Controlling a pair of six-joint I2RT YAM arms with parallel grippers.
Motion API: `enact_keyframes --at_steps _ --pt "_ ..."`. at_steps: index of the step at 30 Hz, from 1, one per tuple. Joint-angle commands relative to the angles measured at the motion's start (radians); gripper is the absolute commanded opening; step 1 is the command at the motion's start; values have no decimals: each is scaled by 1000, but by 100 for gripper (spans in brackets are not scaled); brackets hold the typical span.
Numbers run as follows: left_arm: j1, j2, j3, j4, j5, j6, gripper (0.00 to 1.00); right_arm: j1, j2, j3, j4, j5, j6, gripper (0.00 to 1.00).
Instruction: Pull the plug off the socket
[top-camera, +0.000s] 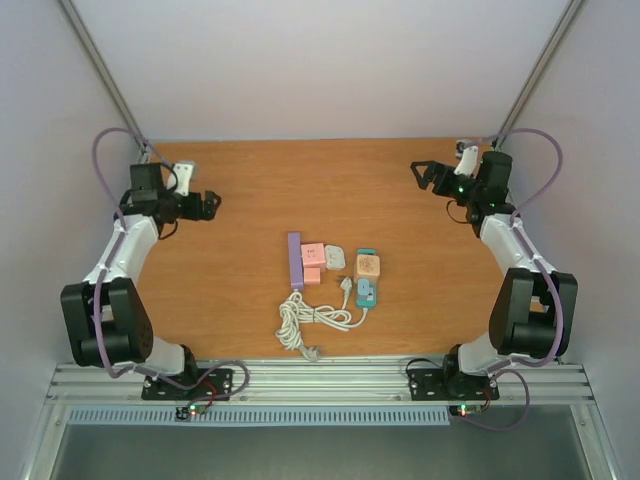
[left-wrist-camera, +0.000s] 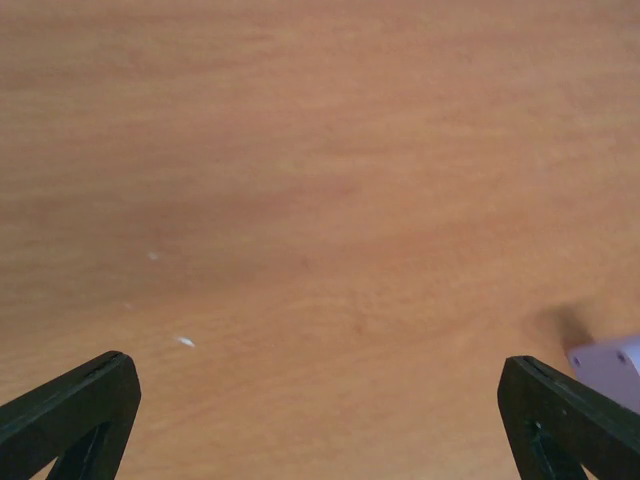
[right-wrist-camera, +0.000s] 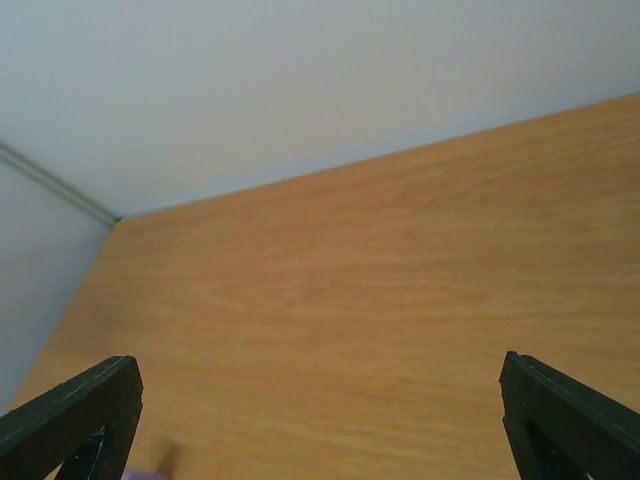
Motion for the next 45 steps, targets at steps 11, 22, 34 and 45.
enact_keyframes --at_steps 11,22,34,45 --pt "-216 -230 -195 -156 103 293 100 127 -136 -40 -242 -183 -150 99" --pt "-682 -288 -342 -80 -213 371 100 194 -172 -66 -303 -237 -188 99" --pt "-857 -153 -328 25 -326 352 100 201 -197 -104 -318 -253 -195 99" --pt "-863 -34 -315 139 -463 288 100 203 -203 -113 -315 -258 -196 99"
